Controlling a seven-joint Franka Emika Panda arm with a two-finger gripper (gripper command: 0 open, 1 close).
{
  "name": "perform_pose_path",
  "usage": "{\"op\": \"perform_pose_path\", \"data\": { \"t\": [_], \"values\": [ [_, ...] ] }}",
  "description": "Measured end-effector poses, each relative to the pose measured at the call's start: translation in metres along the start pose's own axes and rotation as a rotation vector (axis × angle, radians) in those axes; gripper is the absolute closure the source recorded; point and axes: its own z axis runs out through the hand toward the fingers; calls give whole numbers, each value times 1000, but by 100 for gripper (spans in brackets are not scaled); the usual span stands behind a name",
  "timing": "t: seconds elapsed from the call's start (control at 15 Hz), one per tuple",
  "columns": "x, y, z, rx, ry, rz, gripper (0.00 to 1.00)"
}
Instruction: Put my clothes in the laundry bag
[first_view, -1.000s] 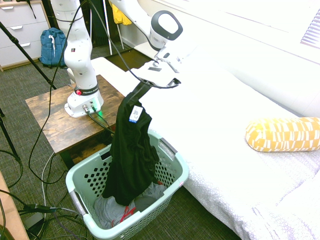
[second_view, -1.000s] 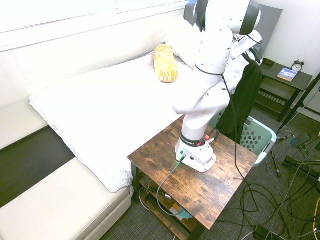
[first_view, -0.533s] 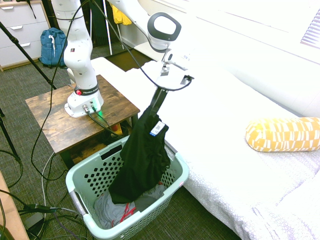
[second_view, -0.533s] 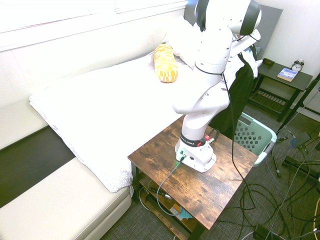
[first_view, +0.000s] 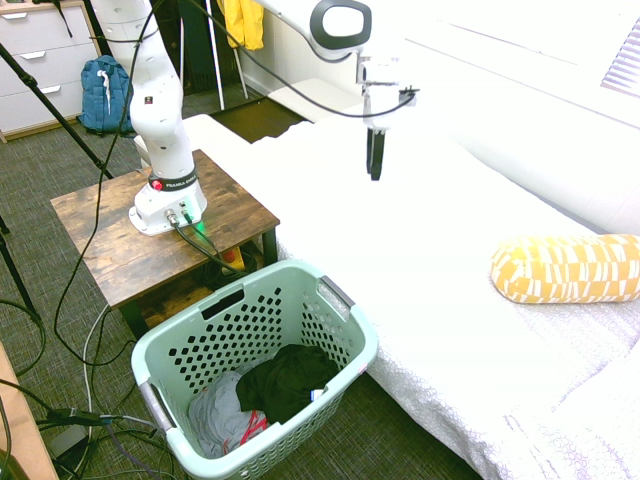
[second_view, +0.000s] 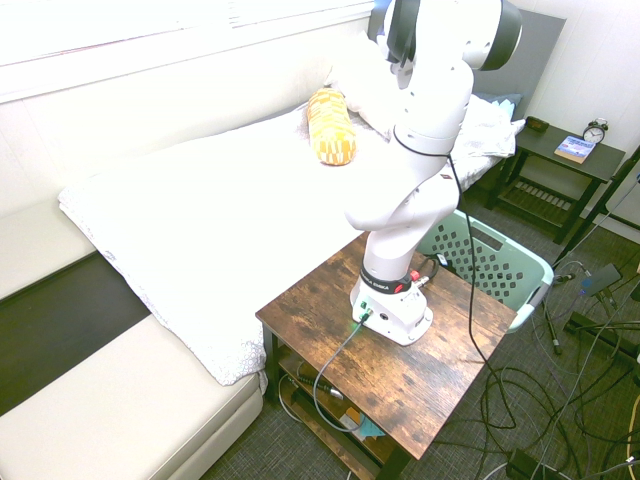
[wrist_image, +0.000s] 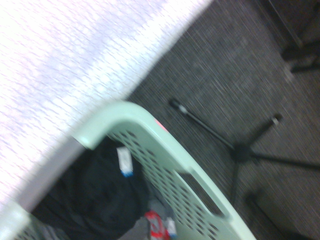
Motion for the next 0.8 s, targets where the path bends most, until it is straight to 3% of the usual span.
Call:
{"op": "perform_pose_path", "data": {
  "t": [0.27,0.47,0.67,0.8],
  "values": [
    [-115,-159,-62,228,92,-196,0],
    [-241,-252,-70,265,94,-416,0],
    [-377,-306,-98,313,106,-622,0],
    [-431,-312,-122,353,87,-697,0]
  ]
}}
